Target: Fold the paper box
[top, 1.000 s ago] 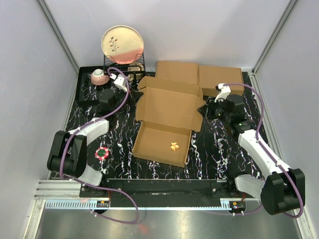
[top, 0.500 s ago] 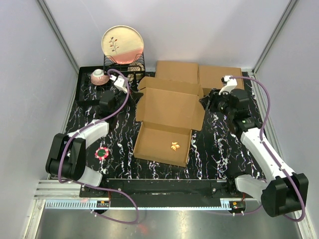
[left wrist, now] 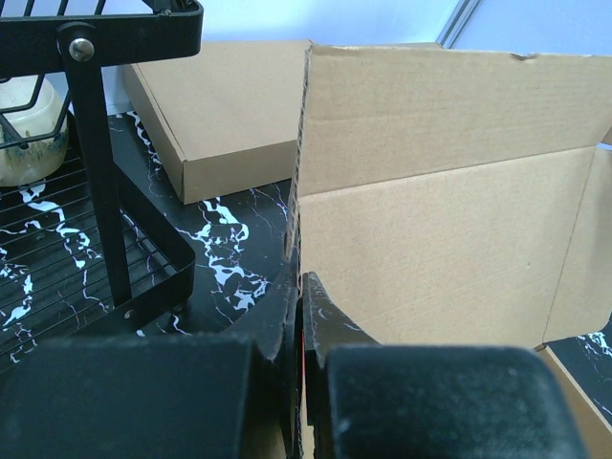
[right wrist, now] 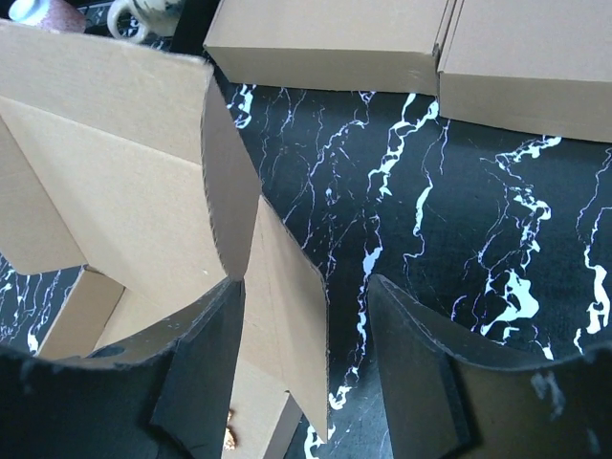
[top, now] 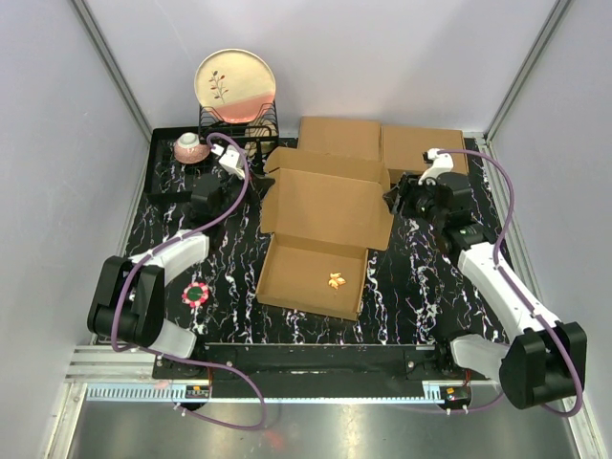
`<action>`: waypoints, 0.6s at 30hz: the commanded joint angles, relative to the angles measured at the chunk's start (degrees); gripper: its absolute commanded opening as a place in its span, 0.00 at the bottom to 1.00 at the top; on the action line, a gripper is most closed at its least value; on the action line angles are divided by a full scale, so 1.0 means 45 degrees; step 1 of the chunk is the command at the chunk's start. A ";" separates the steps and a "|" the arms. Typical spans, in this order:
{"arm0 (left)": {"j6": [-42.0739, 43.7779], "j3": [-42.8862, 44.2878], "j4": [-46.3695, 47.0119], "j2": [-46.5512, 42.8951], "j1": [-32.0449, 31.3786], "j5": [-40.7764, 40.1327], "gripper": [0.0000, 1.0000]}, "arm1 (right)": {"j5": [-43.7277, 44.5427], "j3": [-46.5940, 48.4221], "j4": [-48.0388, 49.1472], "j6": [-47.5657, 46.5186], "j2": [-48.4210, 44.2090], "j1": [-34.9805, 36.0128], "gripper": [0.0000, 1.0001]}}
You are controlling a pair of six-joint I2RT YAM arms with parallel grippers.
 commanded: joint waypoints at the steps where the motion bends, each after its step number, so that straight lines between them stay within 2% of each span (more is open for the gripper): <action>1: 0.0331 -0.0064 0.0290 -0.0509 -0.0103 -0.0062 0.00 | 0.0271 -0.0154 0.0402 -0.0060 0.0245 0.0067 0.60; 8: 0.0331 -0.0063 0.0232 -0.0548 -0.0181 -0.0101 0.00 | -0.0452 -0.0155 0.1145 0.0233 0.0889 0.0066 0.54; 11: 0.0351 -0.0083 0.0193 -0.0607 -0.0200 -0.0140 0.00 | -0.0531 -0.0194 0.1516 0.0408 0.1046 0.0067 0.40; 12: 0.0351 -0.0083 0.0173 -0.0626 -0.0200 -0.0140 0.00 | -0.0531 -0.0175 0.1556 0.0409 0.1085 0.0047 0.31; 16: 0.0389 -0.0141 0.0076 -0.0782 -0.0298 -0.0238 0.00 | -0.0531 -0.0272 0.1867 0.0468 0.1066 0.0067 0.16; 18: 0.0293 -0.0316 0.0114 -0.0977 -0.0356 -0.0530 0.00 | -0.0434 -0.0408 0.2024 0.0526 0.0814 0.0067 0.12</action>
